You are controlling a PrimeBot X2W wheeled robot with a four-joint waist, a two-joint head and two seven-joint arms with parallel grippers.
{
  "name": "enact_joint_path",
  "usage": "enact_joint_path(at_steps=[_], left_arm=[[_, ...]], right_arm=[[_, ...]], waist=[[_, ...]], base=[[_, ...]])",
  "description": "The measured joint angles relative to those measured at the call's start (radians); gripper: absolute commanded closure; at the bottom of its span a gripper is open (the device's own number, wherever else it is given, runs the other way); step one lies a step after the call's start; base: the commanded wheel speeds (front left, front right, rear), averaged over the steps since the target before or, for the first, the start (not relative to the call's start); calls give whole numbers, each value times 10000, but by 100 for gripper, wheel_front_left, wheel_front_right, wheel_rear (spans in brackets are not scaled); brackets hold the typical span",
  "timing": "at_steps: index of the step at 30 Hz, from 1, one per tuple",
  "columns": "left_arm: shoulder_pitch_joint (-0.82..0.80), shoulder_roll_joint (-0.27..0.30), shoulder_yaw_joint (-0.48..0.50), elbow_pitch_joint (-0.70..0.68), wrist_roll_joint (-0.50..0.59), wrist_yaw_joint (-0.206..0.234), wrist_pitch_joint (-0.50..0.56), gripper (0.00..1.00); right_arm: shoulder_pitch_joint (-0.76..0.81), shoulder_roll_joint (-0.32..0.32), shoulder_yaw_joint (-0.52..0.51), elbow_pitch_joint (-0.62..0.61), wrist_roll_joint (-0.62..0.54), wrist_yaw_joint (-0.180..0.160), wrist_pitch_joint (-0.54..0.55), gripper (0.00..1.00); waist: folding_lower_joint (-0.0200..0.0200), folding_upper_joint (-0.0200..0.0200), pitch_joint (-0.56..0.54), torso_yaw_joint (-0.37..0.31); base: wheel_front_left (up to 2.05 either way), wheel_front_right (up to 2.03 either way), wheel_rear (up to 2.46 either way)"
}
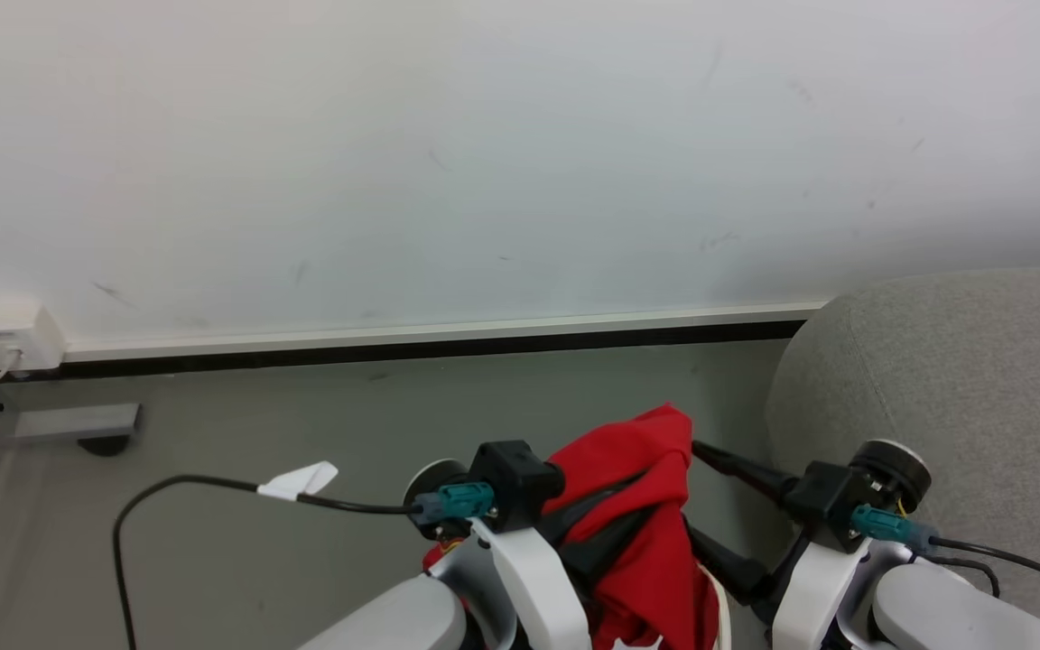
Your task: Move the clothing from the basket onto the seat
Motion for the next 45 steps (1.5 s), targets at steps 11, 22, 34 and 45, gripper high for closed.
enact_joint_path(at_steps=[11, 22, 34, 45], left_arm=[[-86, 38, -151, -12, -178, -174, 17, 100], [-68, 176, 25, 146, -228, 82, -251, 100], [23, 178, 113, 428, -182, 337, -662, 52], [105, 123, 86, 1034, -13, 543, -1177, 0]], right_arm=[[-727, -259, 1336, -301, 1292, 0, -311, 100], [-881, -520, 1185, -36, 1499, 0, -518, 100], [-369, -587, -865, -299, 692, 2, -529, 100], [254, -272, -2690, -341, -167, 2, -529, 100]], waist=[[1, 0, 70, -18], [1, 0, 138, -94], [1, 0, 191, -206], [1, 0, 141, -160]], base=[[0, 0, 0], [0, 0, 0], [0, 0, 0], [0, 0, 0]])
